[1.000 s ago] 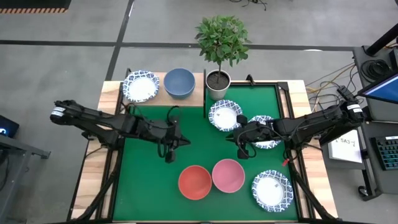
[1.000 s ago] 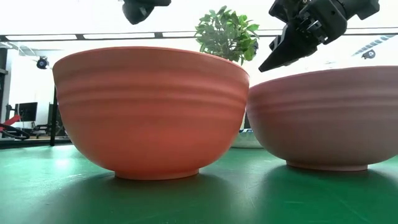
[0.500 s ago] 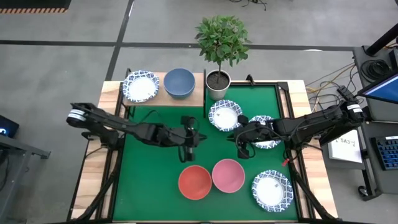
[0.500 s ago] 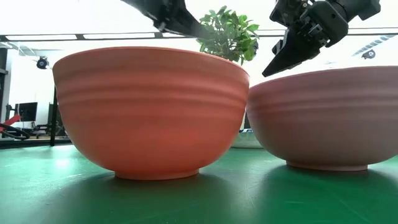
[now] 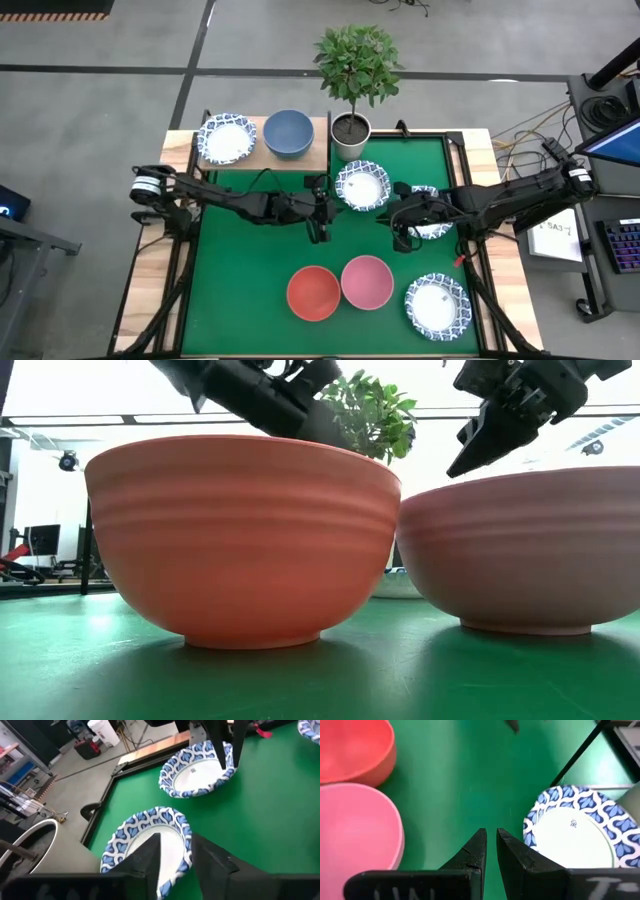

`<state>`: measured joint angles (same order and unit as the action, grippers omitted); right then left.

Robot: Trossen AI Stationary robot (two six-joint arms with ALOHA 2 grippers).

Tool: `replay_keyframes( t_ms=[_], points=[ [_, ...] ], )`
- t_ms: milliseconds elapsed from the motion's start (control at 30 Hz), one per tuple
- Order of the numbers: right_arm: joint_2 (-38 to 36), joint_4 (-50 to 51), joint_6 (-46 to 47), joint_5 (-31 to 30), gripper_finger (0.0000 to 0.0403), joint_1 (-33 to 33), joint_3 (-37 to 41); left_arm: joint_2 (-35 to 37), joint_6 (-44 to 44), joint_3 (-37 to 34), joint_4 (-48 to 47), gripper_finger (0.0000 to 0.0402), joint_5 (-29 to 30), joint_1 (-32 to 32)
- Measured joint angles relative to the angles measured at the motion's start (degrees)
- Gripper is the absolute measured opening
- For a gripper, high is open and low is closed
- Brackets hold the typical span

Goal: Place and stack bowls onto a shelf
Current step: Stack the white patterned bowl on top of the white patterned bowl on the shelf

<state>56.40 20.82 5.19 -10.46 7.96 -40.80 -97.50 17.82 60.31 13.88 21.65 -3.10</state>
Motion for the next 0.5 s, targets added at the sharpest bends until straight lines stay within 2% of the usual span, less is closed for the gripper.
replay_keyframes(
  t_ms=[100, 200, 400, 500],
  points=[
    [-1.80, -0.05, -0.27, 0.01, 0.0031, 0.04, 0.23, -1.24, 0.01, 0.50, 1.37, 0.0116, -0.68, 0.28],
    [-2.94, -0.04, -0.75, 0.00, 0.0031, 0.03, 0.47, -3.80, 0.17, 3.70, 0.79, 0.0121, -1.66, 0.29],
    [-3.82, 0.61, -0.99, 0.44, 0.0031, 0.10, 0.74, -10.95, 3.66, 14.81, -13.15, 0.0115, -1.64, 1.04],
    [-4.10, 2.18, -0.68, 0.48, 0.0031, 0.75, 0.79, -13.87, 3.75, 17.84, -17.01, 0.0115, -1.66, 2.01]
  ],
)
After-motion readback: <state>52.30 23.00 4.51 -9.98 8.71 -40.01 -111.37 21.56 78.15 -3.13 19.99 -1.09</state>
